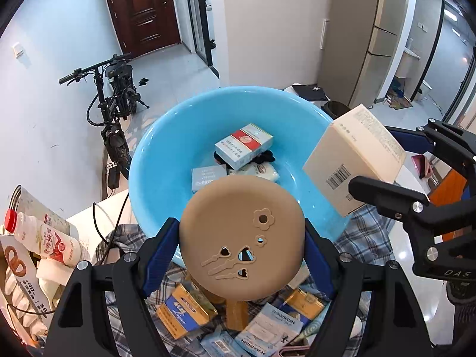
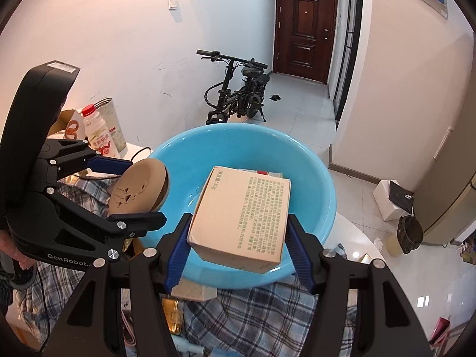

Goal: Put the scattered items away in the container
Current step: 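Carry the wooden disc and cardboard box over the blue basin with both tools, then open the left tool to drop the wooden disc into the basin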

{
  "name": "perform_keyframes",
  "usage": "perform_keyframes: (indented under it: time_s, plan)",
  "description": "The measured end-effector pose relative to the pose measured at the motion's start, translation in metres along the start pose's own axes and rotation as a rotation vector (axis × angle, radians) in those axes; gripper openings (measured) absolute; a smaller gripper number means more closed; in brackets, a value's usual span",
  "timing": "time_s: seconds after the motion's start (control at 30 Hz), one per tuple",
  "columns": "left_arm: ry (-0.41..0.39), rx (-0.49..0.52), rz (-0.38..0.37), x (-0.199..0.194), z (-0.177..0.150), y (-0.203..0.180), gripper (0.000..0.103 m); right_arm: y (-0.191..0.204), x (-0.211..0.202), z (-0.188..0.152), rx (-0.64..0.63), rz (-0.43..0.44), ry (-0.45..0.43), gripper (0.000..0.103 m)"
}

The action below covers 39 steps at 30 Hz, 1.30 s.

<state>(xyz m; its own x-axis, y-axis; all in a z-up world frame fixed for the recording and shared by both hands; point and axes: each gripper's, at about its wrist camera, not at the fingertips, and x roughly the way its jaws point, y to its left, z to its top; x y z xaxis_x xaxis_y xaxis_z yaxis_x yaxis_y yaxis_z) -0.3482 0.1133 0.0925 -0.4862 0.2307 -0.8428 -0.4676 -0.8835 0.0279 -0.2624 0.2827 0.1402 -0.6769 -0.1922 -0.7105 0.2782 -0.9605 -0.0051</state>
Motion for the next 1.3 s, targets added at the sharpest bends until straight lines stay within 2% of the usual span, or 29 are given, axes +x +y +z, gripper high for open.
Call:
perform_keyframes:
  time_s: [0.17, 0.43, 0.6, 0.73, 0.8, 1.3]
  plan:
    - [0.014, -0.031, -0.041, 0.005, 0.007, 0.006, 0.081, -0.006, 0.007, 0.008, 0.017, -0.003, 0.004, 0.060]
    - [-0.001, -0.044, -0.012, 0.018, 0.032, 0.013, 0.081, -0.016, 0.024, 0.022, 0.043, -0.023, 0.017, 0.060]
    - [0.019, -0.059, 0.015, 0.043, 0.052, 0.024, 0.081, -0.025, 0.039, 0.027, 0.078, -0.025, 0.041, 0.059]
    - [0.048, -0.108, 0.019, 0.064, 0.063, 0.037, 0.081, -0.030, 0.053, 0.031, 0.096, -0.016, 0.082, 0.050]
    - [0.058, -0.123, 0.018, 0.071, 0.067, 0.040, 0.081, -0.030, 0.055, 0.032, 0.094, -0.017, 0.089, 0.047]
    - [0.096, -0.150, 0.022, 0.092, 0.070, 0.052, 0.081, -0.039, 0.059, 0.025, 0.106, -0.023, 0.110, 0.047]
